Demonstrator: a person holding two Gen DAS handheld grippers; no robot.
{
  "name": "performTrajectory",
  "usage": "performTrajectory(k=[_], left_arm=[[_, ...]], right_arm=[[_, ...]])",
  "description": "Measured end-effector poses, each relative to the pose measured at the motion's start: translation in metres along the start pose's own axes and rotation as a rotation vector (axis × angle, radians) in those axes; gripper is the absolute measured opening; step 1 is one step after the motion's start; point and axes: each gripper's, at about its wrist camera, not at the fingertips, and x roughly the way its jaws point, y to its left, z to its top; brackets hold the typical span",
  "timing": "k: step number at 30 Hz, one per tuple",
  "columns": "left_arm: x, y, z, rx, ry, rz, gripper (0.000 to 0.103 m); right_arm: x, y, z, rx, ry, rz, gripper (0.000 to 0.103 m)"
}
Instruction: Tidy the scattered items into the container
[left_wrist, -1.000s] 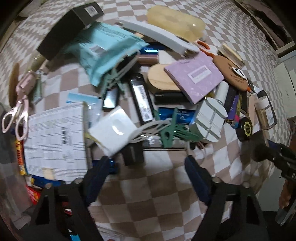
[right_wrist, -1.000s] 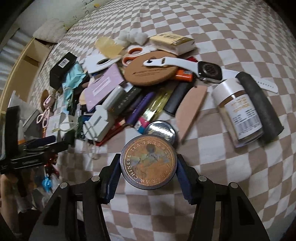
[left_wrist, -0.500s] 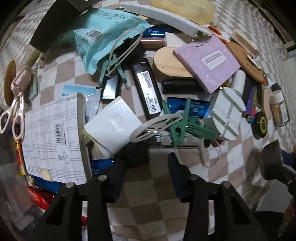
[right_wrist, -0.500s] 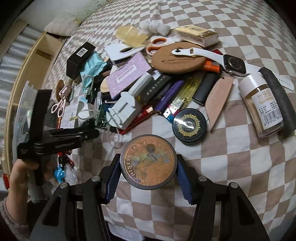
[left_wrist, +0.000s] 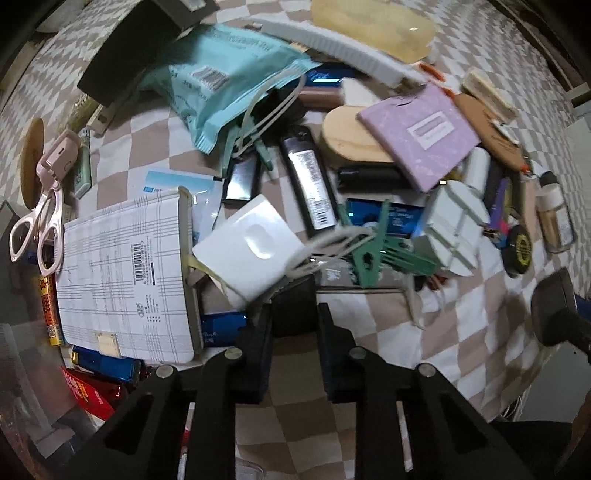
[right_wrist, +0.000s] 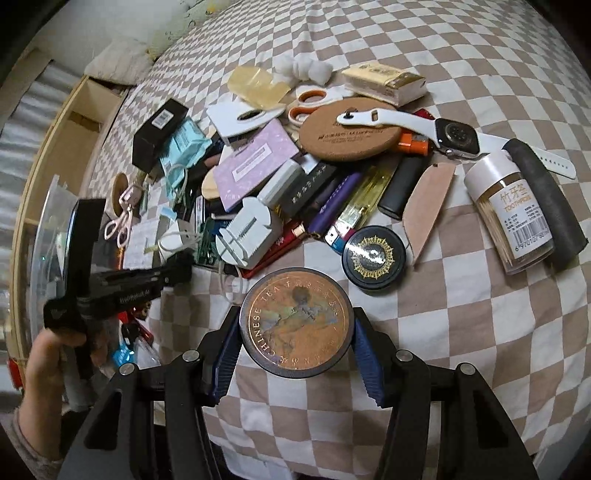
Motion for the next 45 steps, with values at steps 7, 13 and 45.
performTrajectory(k=[7,13,45], left_arm=[[-0.034,0.011,-0.011,0.024,-0.092,-0.013,0.022],[-0.068,-0.013,-0.018,0.035,-0.177,-0.036,0.022],[-0.188,-0.006,-0.061,-0.049,-0.571,-0.030,0.022]], right_arm=[[-0.020,0.013,0.006,0.010,-0.063,0.025,0.058],[-0.035,0.030,0.009,0.004,-0.114,0.041,0.058],[-0.087,0.093,0.022,0.002,-0.284,0.167,0.058]])
